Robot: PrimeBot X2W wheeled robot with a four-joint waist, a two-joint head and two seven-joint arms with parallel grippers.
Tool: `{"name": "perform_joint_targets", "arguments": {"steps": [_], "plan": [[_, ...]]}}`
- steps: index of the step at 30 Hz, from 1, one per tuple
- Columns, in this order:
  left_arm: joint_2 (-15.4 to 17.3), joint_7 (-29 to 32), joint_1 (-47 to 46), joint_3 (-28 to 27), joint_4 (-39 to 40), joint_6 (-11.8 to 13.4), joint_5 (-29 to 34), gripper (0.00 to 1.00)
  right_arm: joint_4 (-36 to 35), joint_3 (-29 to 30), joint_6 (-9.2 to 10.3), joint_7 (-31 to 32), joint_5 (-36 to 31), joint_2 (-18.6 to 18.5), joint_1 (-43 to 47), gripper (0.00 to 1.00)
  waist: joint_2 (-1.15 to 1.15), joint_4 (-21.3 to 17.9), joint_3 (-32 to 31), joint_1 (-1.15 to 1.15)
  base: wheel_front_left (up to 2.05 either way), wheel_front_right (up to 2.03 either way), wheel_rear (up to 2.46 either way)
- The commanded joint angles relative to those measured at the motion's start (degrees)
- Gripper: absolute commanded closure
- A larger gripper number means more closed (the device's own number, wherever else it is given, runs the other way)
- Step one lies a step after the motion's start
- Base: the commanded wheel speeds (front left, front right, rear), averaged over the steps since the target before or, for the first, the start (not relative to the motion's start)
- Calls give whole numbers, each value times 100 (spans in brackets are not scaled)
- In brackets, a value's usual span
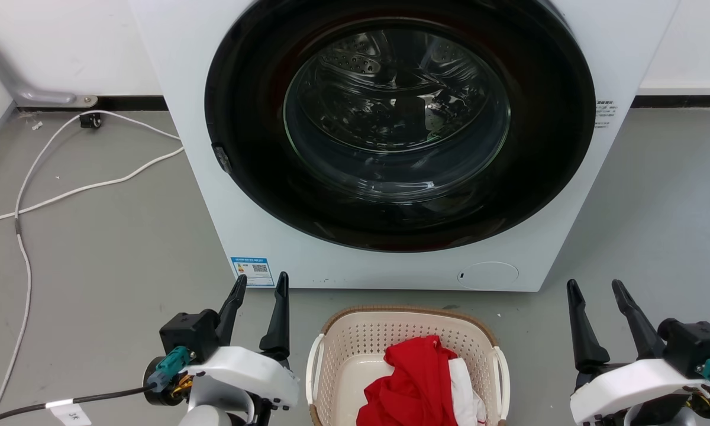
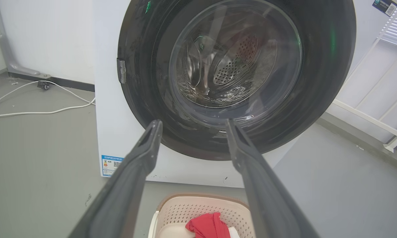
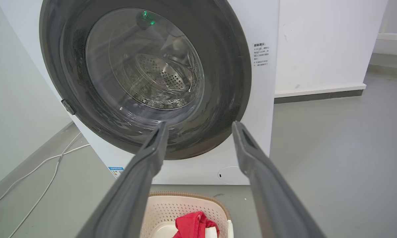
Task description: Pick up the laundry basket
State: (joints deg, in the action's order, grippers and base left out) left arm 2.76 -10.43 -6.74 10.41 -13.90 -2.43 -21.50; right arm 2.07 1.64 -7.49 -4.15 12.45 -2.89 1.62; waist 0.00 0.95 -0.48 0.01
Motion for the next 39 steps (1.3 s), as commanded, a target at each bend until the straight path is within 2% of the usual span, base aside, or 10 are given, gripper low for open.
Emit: {"name": "perform_joint_targets", "arguments": {"steps": [1, 18, 39], "plan": [[16, -47, -107, 16, 45, 33, 105, 0, -73, -11, 0, -7, -106, 4, 21, 0, 0, 0, -1, -1, 0, 0, 0], [17, -262, -111, 165, -16, 99, 786, 0, -222, -36, 1, -101, -843, 3, 153, 0, 0, 21, -7, -1, 0, 0, 0], [18, -474, -120, 319, -217, 119, 1248, 0, -276, -3, 1, -338, -1312, 1, 242, 0, 0, 40, -28, -1, 0, 0, 0]]}}
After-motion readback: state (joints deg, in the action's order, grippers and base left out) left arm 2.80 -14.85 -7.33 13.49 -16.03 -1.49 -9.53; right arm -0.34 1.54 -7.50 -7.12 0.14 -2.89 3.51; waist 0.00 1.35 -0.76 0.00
